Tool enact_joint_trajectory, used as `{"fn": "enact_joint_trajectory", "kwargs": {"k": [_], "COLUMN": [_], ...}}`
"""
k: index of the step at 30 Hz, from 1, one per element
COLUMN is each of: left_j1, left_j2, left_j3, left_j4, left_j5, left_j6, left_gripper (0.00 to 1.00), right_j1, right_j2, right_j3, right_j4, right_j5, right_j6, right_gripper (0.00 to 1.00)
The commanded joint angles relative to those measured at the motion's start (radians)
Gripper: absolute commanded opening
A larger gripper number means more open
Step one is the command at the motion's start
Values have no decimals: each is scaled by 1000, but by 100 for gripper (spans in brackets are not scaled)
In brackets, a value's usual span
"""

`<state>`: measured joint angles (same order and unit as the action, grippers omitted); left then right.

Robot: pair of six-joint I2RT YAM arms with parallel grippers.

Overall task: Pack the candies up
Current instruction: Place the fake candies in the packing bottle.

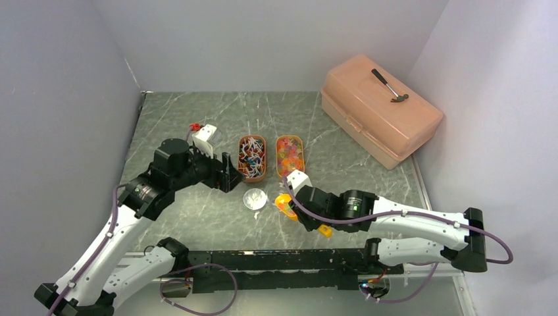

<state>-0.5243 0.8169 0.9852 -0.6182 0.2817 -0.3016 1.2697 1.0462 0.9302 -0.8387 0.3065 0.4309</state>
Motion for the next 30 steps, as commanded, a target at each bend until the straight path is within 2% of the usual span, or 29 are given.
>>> {"fn": "enact_joint_trajectory", "kwargs": {"k": [1,10,30], "left_j1": [-1,0,0], "left_j2": [-22,-35,-71], "left_j3": [-5,0,1], "left_j4": [-10,-23,-36], "left_j5": [-8,-20,-29], "left_j6": [-1,10,14], "left_gripper": [89,89,89], "right_j1": [-38,-138,-171], "right_j2": [26,108,256], "right_j3": [15,68,252], "right_j4": [15,-23,-190], "right_j5": [6,-80,-150], "right_j6": [3,-26,-67], "right_gripper": [0,0,0]}}
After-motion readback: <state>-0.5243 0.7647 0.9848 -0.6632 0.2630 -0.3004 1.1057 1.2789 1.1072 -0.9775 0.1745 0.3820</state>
